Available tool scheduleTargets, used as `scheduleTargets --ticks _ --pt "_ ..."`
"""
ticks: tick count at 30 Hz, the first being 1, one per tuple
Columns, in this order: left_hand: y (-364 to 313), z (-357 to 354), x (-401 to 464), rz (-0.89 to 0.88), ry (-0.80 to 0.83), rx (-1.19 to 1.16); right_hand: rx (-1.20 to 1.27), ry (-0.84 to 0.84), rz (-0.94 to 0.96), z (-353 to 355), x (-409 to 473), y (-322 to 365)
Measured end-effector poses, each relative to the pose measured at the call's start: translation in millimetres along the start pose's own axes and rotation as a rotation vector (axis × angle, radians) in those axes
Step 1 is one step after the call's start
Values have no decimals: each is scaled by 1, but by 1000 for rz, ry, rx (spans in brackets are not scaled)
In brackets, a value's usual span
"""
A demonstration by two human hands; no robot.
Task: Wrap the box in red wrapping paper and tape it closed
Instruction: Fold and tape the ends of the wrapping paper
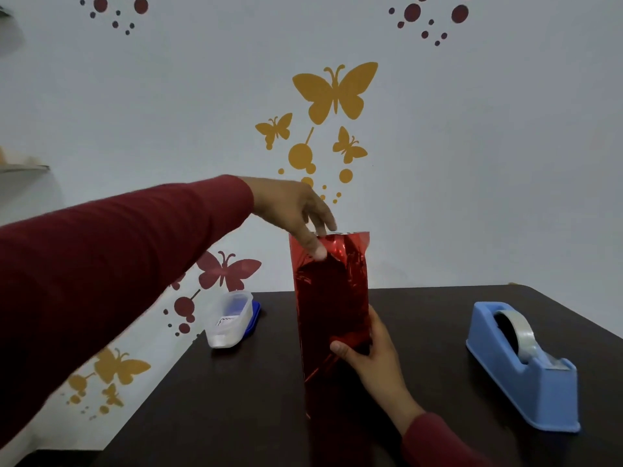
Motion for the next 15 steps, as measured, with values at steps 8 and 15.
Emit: scheduleTargets --ticks 8,15 --pt "-30 0 7 -130 -313 -236 2 -18 0 4 0 -2" --pt "-85 -26 -30 -337 -615 -566 -55 12 -54 4 -1 1"
Point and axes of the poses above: each hand's wrist, its own x-axis towards the middle knuckle, its own z-axis out of the back of the hand, y = z × x, the point moved 4 cm from there along x, towards the middle knuckle, and after that the axes turned 10 degrees about z, right-handed, at the moved point
